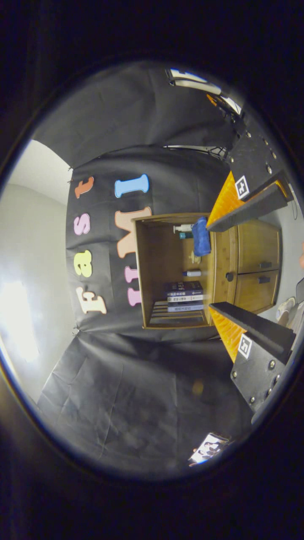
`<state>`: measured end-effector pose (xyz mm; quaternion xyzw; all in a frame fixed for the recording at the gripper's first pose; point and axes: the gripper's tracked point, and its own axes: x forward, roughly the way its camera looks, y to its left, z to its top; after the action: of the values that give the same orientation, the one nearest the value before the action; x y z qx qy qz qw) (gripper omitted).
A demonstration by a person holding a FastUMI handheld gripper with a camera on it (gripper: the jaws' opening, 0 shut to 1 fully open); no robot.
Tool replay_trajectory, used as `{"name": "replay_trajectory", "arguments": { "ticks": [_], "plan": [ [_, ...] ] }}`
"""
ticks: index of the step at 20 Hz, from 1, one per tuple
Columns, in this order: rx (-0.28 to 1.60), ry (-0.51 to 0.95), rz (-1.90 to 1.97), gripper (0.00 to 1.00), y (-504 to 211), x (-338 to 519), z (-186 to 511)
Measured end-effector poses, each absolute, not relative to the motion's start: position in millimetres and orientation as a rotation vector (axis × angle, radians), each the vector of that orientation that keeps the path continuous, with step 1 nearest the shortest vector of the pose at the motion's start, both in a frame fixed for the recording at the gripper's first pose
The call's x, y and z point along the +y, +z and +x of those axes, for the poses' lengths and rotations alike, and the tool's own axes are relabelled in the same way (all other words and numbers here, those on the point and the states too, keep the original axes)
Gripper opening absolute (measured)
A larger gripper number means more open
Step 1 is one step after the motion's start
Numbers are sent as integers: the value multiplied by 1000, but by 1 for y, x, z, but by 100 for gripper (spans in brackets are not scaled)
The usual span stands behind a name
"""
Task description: Pull open the drawer, take out the items inside it, and place them on the countertop above the cabinet.
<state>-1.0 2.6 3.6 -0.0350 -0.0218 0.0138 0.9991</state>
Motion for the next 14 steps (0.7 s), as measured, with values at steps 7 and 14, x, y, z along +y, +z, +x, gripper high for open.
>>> {"name": "replay_trajectory", "arguments": {
  "ticks": [7,14],
  "plan": [
    [-43,26,-88,100,4,3,0],
    [-73,110,-246,99,-8,18,65]
  ]
}}
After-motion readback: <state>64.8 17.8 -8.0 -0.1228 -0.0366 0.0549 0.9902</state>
